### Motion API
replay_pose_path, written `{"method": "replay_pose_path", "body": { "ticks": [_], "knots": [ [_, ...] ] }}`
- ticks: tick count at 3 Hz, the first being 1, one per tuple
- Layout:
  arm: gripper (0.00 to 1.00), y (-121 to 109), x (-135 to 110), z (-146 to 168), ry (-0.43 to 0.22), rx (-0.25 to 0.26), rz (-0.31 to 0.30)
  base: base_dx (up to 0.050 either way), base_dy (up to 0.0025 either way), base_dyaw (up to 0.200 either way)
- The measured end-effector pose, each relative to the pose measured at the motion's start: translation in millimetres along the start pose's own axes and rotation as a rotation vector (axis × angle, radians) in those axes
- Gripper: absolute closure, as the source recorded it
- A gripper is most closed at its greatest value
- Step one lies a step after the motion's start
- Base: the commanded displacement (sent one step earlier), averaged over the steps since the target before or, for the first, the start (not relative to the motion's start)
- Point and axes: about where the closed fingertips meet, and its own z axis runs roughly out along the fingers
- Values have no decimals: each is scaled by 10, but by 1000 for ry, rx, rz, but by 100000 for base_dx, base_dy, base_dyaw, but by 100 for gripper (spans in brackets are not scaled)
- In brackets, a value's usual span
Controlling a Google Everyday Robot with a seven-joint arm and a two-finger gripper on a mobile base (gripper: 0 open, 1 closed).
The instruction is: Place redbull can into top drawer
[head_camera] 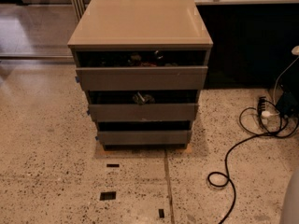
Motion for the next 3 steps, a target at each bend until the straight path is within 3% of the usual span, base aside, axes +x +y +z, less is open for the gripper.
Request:
{"method": "replay_pose_path", "body": {
  "ticks": [1,2,3],
  "knots": [
    [0,-7,30,53,10,-9,79,0,0,0],
    [0,-86,32,63,5,-8,242,0,0,0],
    [0,-377,18,111,-24,20,454,0,0,0]
  ]
}}
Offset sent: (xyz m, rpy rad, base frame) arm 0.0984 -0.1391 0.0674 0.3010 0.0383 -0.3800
